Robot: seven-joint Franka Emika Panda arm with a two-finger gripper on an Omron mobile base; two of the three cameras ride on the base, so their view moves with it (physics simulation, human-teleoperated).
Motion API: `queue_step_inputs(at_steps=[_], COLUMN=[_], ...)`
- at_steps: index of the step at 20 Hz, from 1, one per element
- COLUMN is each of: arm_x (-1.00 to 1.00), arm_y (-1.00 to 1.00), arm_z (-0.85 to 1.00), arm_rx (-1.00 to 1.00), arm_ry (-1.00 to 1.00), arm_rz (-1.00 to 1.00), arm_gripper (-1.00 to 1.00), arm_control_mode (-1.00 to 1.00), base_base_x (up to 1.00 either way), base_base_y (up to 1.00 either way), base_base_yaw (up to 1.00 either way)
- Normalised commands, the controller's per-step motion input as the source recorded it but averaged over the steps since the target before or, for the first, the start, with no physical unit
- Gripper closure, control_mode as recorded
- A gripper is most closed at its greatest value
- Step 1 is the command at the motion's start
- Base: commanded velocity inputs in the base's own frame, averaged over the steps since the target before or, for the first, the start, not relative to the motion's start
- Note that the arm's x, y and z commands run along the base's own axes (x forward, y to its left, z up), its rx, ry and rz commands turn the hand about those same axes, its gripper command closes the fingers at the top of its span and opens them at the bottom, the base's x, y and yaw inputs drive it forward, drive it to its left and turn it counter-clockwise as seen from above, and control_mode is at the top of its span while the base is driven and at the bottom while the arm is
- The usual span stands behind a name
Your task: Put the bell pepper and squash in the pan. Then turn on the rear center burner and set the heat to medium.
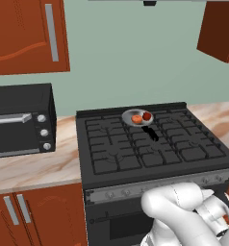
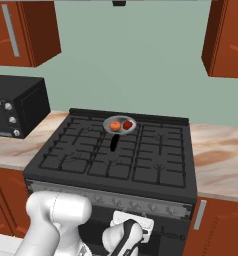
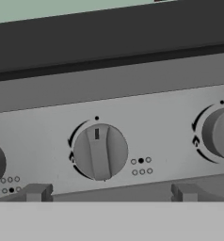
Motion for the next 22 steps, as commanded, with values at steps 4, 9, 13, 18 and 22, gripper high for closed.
queue_step_inputs(at_steps=[4, 9, 13, 18, 22], arm_x=[0.0, 0.06, 0.13, 0.02, 0.01], arm_y=[0.0, 0.27, 0.24, -0.04, -0.02], arm_z=[0.0, 0.0, 0.02, 0.0, 0.01], arm_rx=[0.0, 0.0, -0.06, -0.01, 0.0], arm_ry=[0.0, 0.03, 0.02, 0.0, 0.0], arm_rz=[0.0, 0.0, 0.0, 0.0, 0.0], arm_gripper=[-1.0, -1.0, -1.0, -1.0, -1.0], arm_control_mode=[-1.0, -1.0, -1.0, -1.0, -1.0], base_base_x=[0.0, 0.0, 0.0, 0.0, 0.0], base_base_y=[0.0, 0.0, 0.0, 0.0, 0.0], base_base_yaw=[0.0, 0.0, 0.0, 0.0, 0.0])
